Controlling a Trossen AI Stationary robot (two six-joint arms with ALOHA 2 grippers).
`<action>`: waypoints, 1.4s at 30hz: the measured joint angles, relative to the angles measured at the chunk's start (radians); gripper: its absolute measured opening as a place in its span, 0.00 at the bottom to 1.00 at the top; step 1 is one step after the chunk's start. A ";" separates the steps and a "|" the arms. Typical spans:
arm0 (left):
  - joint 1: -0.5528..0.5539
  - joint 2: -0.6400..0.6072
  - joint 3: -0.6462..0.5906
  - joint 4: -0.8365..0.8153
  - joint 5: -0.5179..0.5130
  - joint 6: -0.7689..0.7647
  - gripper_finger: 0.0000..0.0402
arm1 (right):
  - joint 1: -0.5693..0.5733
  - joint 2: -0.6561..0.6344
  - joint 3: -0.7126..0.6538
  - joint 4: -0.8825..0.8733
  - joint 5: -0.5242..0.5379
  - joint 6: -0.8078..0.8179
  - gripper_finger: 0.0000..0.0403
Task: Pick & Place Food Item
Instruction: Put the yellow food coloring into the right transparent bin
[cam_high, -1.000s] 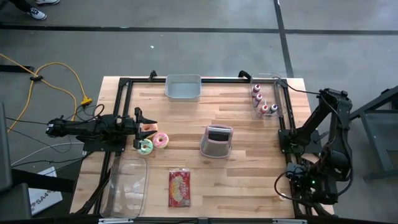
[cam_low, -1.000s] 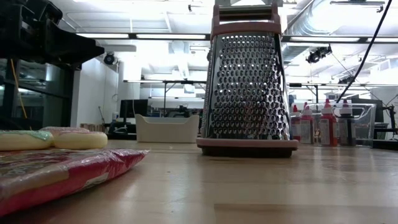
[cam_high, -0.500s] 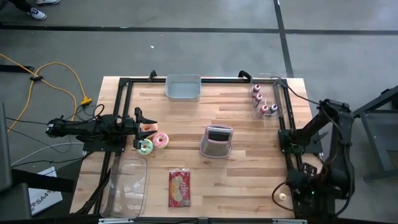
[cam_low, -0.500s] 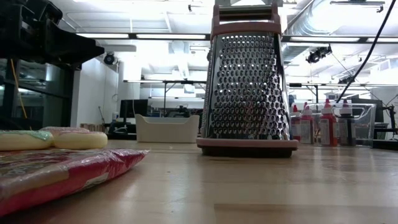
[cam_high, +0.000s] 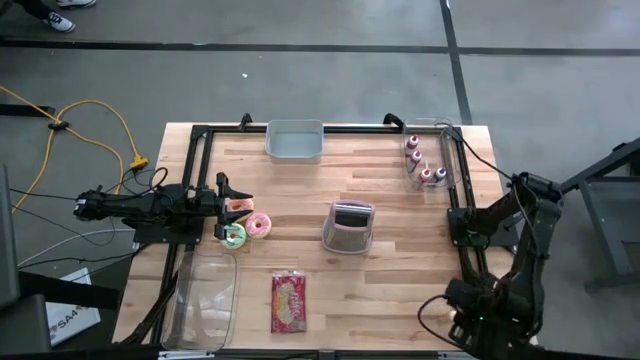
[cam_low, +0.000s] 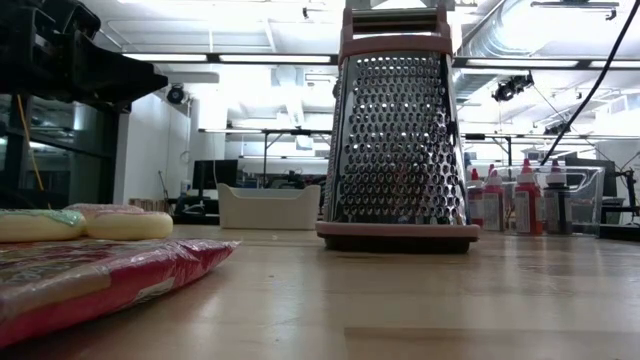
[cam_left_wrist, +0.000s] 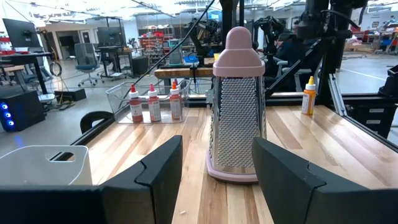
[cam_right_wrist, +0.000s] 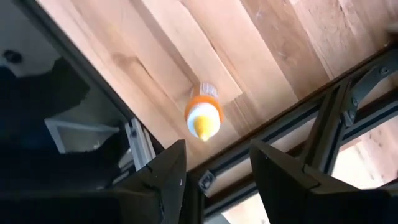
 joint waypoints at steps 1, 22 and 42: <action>0.000 0.000 0.000 0.000 0.000 0.000 0.47 | -0.007 0.001 0.000 0.001 -0.004 0.008 0.41; 0.000 0.000 0.000 0.000 0.000 0.000 0.47 | -0.034 0.001 0.000 0.011 0.004 0.047 0.41; 0.000 0.000 0.000 0.000 0.000 0.000 0.47 | -0.023 0.000 -0.080 0.087 -0.016 0.101 0.41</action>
